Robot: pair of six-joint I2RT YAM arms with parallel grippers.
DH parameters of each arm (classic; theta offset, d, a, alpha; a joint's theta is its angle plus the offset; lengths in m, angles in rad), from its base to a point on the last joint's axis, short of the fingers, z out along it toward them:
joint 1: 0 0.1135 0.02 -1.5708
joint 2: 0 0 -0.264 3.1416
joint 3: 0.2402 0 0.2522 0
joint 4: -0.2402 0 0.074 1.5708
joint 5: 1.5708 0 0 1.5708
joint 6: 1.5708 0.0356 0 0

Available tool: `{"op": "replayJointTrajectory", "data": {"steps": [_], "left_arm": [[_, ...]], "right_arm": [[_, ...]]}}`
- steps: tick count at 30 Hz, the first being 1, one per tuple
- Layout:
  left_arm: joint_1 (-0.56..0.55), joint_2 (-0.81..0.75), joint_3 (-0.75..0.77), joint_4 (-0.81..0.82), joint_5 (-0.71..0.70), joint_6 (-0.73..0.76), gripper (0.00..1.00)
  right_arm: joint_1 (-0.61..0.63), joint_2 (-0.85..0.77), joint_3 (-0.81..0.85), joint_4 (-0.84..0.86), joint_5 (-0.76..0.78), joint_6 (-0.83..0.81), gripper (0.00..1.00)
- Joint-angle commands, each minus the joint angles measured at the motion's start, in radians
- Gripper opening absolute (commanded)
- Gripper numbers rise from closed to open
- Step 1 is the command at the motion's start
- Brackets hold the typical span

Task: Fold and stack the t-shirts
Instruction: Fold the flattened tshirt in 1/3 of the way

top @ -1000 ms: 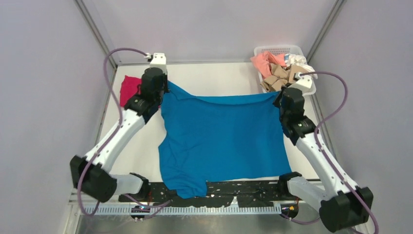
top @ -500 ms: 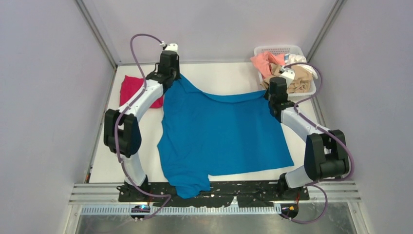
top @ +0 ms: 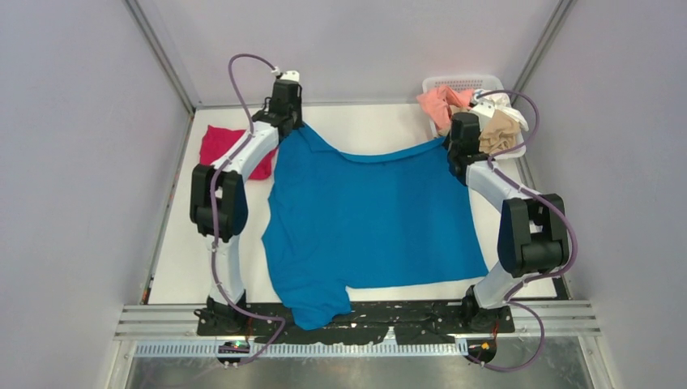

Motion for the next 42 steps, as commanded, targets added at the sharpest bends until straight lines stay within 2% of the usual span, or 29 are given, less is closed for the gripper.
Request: {"op": "replayJointTrajectory", "data": {"steps": [1,6,15,20,25,31,36,42], "left_arm": [[0.016,0.016,0.055,-0.021,0.001,-0.024,0.00],[0.016,-0.059,-0.019,-0.018,0.066,-0.037,0.00],[0.004,-0.314,-0.333,-0.014,0.127,-0.142,0.00],[-0.002,-0.371,-0.446,-0.037,0.148,-0.191,0.00],[-0.010,-0.428,-0.518,-0.070,0.170,-0.231,0.00],[-0.062,-0.539,-0.588,-0.180,0.076,-0.317,0.00],[-0.079,-0.586,-0.585,-0.296,0.010,-0.371,0.00],[-0.101,-0.647,-0.636,-0.327,0.022,-0.399,0.00]], "right_arm": [[-0.014,-0.006,0.039,0.043,0.017,-0.009,0.06],[-0.014,-0.067,0.009,0.040,-0.023,-0.007,0.06],[-0.014,-0.184,-0.058,-0.086,-0.053,-0.001,0.06],[-0.015,-0.213,-0.063,-0.147,-0.081,-0.012,0.06],[-0.014,-0.219,-0.046,-0.242,-0.069,-0.027,0.06],[-0.018,-0.222,-0.021,-0.302,-0.042,-0.048,0.06],[-0.023,-0.221,0.026,-0.364,-0.035,-0.081,0.06],[-0.027,-0.220,0.057,-0.420,-0.046,-0.112,0.08]]}}
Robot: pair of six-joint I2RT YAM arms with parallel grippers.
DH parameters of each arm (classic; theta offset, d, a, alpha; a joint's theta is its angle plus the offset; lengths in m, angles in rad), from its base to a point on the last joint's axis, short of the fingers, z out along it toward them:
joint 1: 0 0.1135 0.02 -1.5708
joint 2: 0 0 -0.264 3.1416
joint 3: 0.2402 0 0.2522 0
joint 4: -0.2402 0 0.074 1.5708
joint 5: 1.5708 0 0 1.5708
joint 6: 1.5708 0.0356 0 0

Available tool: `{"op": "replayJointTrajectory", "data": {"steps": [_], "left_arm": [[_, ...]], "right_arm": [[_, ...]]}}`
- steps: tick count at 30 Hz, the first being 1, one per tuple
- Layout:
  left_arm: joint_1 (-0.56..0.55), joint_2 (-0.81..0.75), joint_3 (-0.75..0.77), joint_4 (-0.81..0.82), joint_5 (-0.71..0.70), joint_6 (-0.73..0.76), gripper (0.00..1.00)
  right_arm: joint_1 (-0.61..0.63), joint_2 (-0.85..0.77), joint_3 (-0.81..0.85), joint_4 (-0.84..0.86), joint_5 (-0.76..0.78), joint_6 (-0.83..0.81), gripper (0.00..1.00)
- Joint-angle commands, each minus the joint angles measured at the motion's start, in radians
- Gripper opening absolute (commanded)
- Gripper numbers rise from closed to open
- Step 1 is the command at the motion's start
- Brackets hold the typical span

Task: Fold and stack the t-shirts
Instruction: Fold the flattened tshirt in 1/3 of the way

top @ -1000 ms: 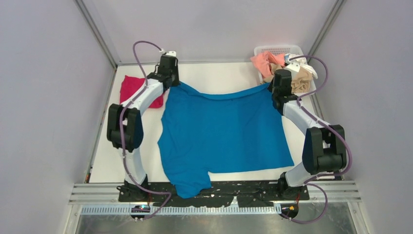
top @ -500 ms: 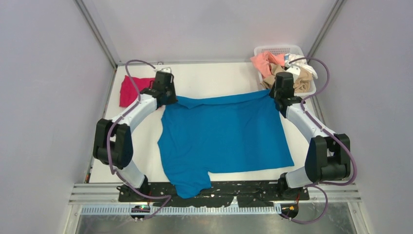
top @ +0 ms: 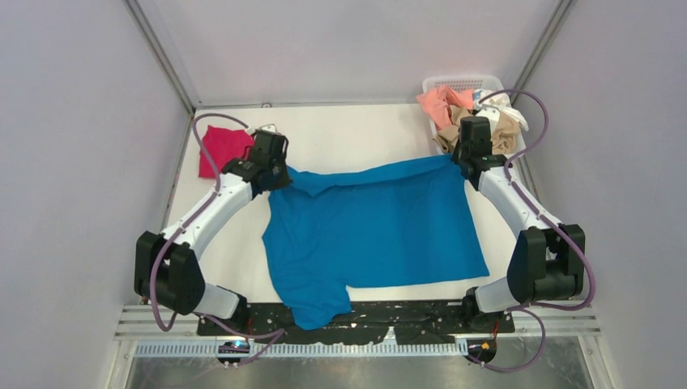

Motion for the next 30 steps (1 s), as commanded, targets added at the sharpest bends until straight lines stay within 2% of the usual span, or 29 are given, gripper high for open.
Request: {"op": "replayJointTrajectory", "data": {"steps": [1,10,21,25,30], "left_arm": [[-0.025,-0.058,-0.036,-0.059,-0.024,-0.042,0.00],[-0.070,-0.142,-0.098,-0.137,-0.047,-0.075,0.00],[-0.093,-0.221,-0.212,-0.142,0.027,-0.095,0.00],[-0.095,-0.215,-0.247,-0.126,0.054,-0.101,0.00],[-0.095,-0.201,-0.270,-0.105,0.091,-0.097,0.00]], "right_arm": [[-0.008,-0.035,0.059,-0.041,0.012,-0.039,0.09],[-0.009,-0.026,0.096,-0.120,0.009,-0.084,0.08],[-0.009,0.005,0.147,-0.309,0.066,-0.122,0.10],[-0.009,0.052,0.150,-0.362,0.099,-0.126,0.12],[-0.009,0.142,0.167,-0.366,0.058,-0.125,0.16]]}}
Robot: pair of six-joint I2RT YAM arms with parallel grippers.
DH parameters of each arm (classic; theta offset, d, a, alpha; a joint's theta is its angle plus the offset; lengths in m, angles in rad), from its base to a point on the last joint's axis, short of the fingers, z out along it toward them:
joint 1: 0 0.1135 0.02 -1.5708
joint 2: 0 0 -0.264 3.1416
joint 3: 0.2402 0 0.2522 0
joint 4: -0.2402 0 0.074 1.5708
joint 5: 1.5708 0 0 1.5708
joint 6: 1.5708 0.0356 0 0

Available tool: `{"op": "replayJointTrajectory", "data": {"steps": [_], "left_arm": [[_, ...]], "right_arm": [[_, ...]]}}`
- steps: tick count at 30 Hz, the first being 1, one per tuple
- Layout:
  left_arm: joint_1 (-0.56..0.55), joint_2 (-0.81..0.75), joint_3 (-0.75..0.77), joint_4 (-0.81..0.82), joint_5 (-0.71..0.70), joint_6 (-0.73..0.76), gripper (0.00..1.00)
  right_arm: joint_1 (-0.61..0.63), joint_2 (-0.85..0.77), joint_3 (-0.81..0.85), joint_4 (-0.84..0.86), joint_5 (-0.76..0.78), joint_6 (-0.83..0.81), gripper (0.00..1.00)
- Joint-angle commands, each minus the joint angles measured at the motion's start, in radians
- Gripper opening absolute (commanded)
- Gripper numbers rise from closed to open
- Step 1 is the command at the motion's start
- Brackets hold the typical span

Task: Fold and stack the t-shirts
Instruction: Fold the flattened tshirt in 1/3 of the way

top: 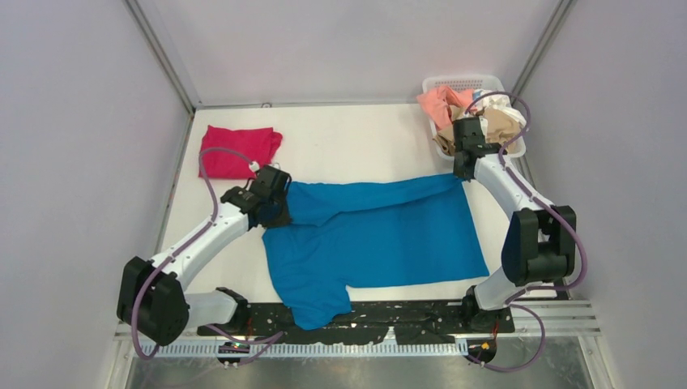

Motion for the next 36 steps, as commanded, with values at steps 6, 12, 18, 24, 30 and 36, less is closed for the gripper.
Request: {"op": "replayJointTrajectory", "data": {"steps": [6,12,18,24,30,36], "left_arm": [[-0.003,0.029,-0.015,0.021,0.071,-0.004,0.00],[-0.005,0.064,-0.033,-0.010,0.113,-0.004,0.00],[-0.005,0.027,-0.028,-0.043,0.091,0.015,0.19],[-0.026,-0.080,-0.016,-0.119,0.117,0.080,0.97],[-0.023,-0.106,0.009,0.035,0.142,0.105,1.00],[0.035,0.171,0.185,0.187,0.301,0.080,1.00]], "right_arm": [[-0.005,0.125,0.066,-0.038,0.063,-0.006,0.16],[-0.005,0.140,0.057,-0.066,0.095,0.024,0.20],[-0.004,0.092,0.019,-0.101,0.108,0.066,0.42],[-0.002,-0.051,-0.027,-0.074,0.095,0.073,0.73],[0.000,-0.277,-0.213,0.247,-0.359,0.049,0.95],[0.025,-0.242,-0.326,0.489,-0.695,0.161,0.95]]}}
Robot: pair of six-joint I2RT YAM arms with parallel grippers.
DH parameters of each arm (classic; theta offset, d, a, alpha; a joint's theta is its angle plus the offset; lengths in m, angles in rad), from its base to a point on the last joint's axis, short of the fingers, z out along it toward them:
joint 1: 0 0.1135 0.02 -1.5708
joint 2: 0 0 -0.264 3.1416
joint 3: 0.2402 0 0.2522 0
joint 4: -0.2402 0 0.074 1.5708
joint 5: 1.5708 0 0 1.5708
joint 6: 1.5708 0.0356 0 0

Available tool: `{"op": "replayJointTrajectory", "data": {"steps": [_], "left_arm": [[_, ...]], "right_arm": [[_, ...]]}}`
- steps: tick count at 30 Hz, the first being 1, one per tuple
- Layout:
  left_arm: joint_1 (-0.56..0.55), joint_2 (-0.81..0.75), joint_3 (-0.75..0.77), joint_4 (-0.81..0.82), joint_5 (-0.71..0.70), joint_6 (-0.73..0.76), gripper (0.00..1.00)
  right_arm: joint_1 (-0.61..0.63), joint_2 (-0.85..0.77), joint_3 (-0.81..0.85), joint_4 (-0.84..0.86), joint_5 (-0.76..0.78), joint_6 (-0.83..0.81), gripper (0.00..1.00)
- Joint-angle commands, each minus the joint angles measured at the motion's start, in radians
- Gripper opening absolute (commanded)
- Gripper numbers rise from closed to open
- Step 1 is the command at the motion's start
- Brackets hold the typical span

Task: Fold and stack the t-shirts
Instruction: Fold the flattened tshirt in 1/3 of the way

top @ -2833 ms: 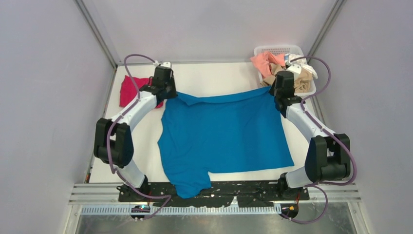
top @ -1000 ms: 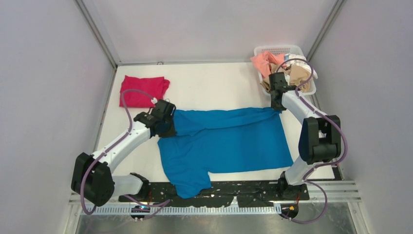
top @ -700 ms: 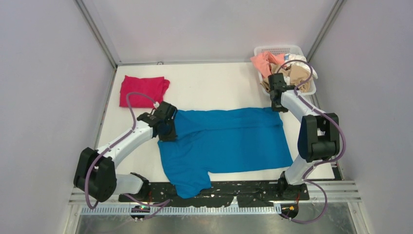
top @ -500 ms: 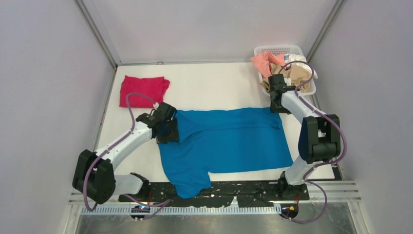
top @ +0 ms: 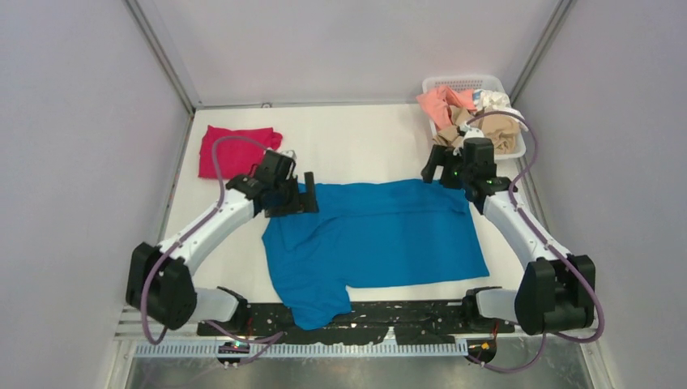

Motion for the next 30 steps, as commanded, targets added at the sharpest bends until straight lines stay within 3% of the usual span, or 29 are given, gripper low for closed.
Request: {"op": "replayJointTrajectory", "data": {"steps": [1,6,18,30], "left_arm": [[0.046,0.224,0.168,0.165,0.116,-0.025,1.00],[0.108,0.382,0.248,0.197,0.166,-0.031,1.00],[0.193,0.534,0.226,0.224,0.141,-0.028,1.00],[0.241,0.664,0.380,0.173,0.177,-0.030,1.00]], "right_arm": [[0.022,0.092,-0.047,0.233,-0.269,0.091,0.95],[0.025,0.227,-0.051,0.292,-0.209,0.150,0.95],[0.024,0.445,0.065,0.222,0.006,0.185,0.95],[-0.028,0.562,0.210,0.164,0.010,0.185,0.95]]}}
